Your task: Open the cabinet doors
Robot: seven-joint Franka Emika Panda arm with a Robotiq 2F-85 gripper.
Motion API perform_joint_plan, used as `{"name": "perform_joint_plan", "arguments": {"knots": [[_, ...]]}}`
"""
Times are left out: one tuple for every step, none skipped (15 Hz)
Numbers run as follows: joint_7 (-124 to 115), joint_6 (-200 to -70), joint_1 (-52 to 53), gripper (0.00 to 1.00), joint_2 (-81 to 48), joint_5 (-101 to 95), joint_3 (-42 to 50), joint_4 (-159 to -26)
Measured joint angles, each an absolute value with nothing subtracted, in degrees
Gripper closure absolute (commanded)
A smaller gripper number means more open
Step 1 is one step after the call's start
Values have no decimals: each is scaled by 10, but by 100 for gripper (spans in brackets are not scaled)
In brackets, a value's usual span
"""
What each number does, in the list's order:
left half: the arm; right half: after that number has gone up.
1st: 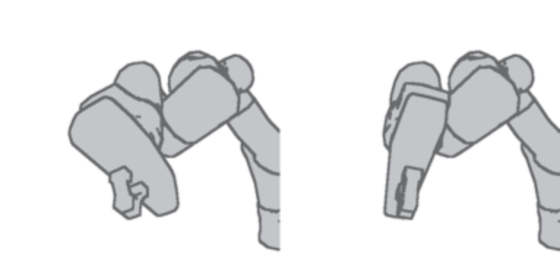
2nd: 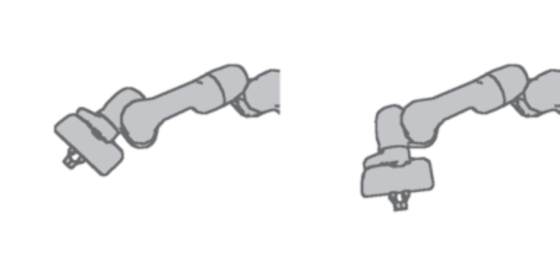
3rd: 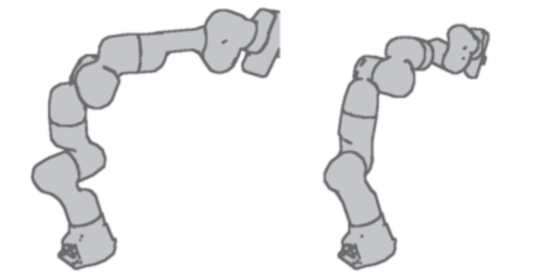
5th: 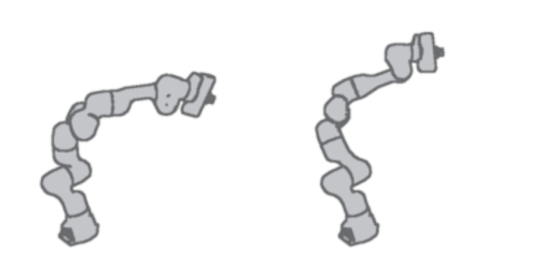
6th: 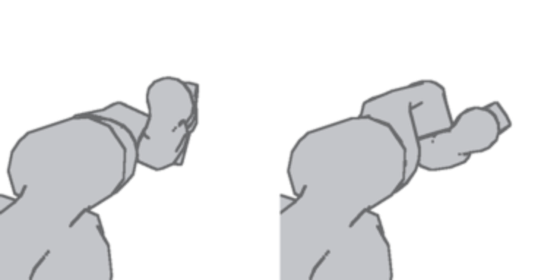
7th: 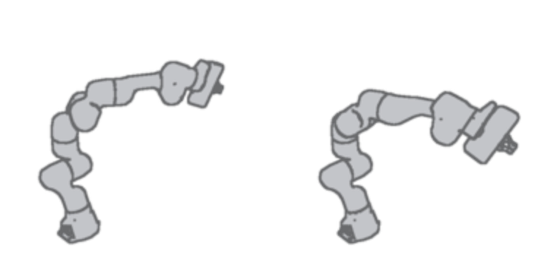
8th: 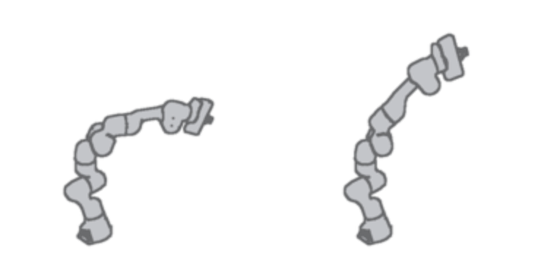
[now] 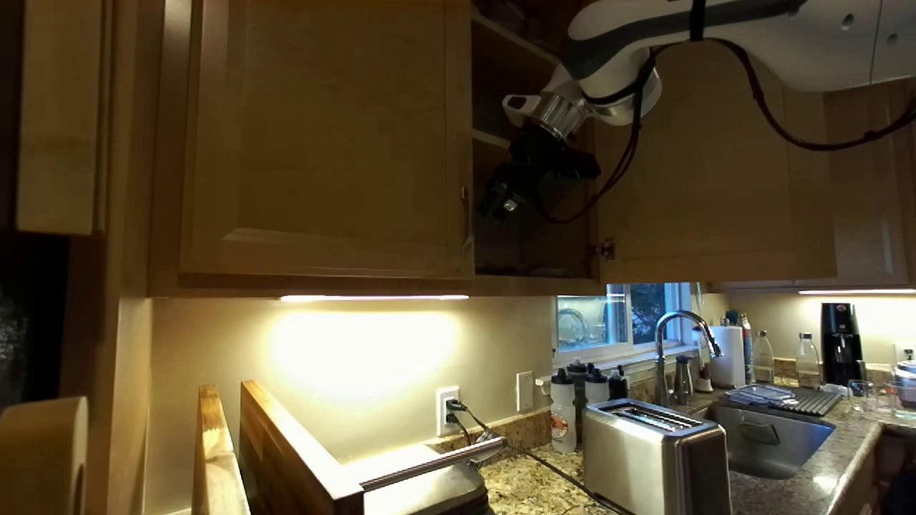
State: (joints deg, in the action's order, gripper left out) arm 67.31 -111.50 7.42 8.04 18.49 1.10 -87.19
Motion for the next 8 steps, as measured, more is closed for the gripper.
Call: {"name": "perform_joint_plan", "arguments": {"knots": [[673, -1115, 74, 0, 71, 185, 10, -860], [673, -1114, 74, 0, 61, 183, 10, -851], [673, -1114, 73, 0, 53, 182, 10, -841], [674, -1114, 72, 0, 44, 181, 10, -832], [674, -1114, 72, 0, 34, 180, 10, -823], [674, -1114, 73, 0, 26, 180, 10, -816], [674, -1114, 73, 0, 18, 180, 10, -810], [674, -1114, 73, 0, 12, 180, 10, -804]]}}
